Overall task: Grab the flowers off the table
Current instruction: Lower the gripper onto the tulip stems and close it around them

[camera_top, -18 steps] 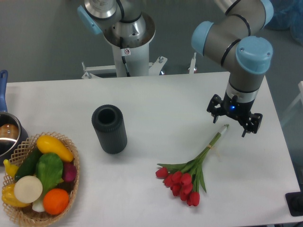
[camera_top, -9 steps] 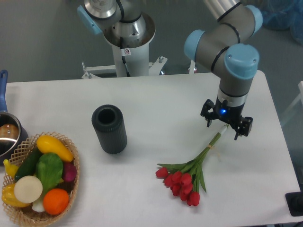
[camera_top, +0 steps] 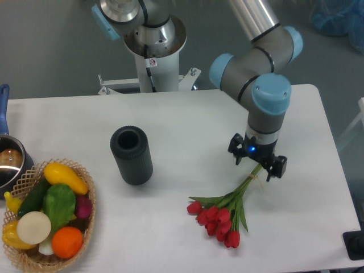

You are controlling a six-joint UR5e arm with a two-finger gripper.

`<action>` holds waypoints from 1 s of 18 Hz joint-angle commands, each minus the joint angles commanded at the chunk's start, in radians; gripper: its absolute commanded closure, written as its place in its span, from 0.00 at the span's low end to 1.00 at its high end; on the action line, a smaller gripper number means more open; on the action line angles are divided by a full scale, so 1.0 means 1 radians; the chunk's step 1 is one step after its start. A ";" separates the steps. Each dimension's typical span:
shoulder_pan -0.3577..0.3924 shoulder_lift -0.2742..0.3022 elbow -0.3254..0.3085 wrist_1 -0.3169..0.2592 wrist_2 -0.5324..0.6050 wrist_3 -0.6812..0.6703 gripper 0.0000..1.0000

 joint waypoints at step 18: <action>-0.091 -0.103 0.037 0.008 0.006 -0.039 0.07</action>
